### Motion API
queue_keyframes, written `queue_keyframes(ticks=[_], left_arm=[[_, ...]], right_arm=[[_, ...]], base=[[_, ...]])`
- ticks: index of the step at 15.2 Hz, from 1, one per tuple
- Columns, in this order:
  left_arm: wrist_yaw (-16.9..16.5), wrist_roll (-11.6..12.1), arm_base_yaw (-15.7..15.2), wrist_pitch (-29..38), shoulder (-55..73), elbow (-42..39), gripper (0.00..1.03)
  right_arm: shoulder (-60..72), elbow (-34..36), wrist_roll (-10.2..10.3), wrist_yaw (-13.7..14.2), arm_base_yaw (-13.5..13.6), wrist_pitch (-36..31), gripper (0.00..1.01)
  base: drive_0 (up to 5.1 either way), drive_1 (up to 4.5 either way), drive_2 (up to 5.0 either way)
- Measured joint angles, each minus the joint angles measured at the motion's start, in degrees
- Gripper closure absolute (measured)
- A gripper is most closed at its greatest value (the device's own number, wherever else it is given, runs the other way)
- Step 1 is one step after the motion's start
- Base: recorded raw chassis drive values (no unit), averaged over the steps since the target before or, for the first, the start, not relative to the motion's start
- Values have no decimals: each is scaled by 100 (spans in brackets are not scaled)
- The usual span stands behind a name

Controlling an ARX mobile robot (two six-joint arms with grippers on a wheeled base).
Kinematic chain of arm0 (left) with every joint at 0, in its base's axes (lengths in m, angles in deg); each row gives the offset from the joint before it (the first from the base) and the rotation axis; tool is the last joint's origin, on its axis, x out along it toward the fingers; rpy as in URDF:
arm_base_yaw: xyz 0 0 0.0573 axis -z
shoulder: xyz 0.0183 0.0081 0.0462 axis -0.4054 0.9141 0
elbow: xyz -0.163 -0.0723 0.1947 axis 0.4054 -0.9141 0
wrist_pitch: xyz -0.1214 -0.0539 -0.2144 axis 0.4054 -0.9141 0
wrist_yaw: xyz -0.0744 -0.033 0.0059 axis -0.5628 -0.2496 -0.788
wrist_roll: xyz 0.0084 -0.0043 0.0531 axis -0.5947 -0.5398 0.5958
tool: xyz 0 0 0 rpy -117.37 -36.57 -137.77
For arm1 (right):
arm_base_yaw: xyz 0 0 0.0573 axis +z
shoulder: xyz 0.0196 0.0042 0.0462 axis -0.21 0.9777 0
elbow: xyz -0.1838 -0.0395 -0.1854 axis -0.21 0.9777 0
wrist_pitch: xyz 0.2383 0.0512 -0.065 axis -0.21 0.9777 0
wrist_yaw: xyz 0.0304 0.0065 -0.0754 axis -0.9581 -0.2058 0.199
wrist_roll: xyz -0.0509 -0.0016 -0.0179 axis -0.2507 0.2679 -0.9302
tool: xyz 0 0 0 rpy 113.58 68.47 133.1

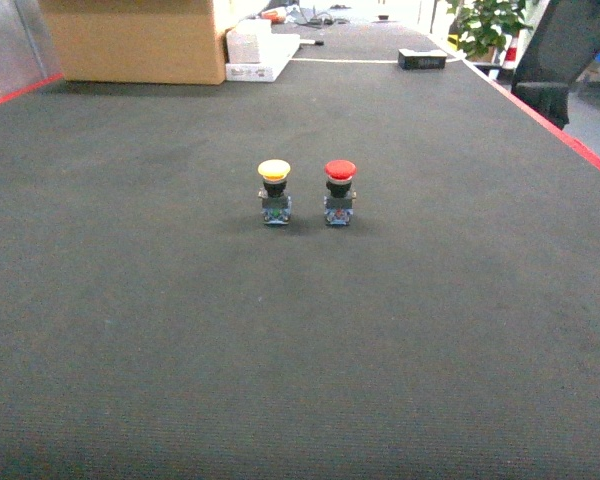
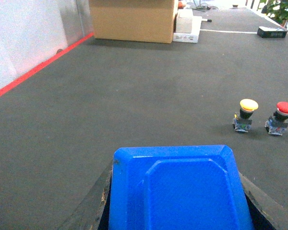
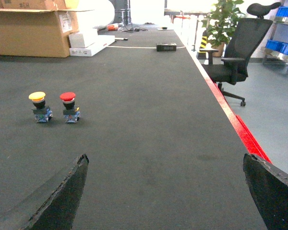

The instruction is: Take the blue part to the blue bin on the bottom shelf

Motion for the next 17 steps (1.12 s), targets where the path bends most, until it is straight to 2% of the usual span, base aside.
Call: queue_keyframes(ticks=[4, 17], left_arm=[[2, 2, 0, 15, -50, -7, 59], [7, 0, 0, 0, -28, -7, 59]], right_arm=[[0, 0, 0, 2, 0, -22, 3], [0, 0, 0, -2, 0, -2, 3]], base=[[13, -395, 420], [-181, -181, -181]])
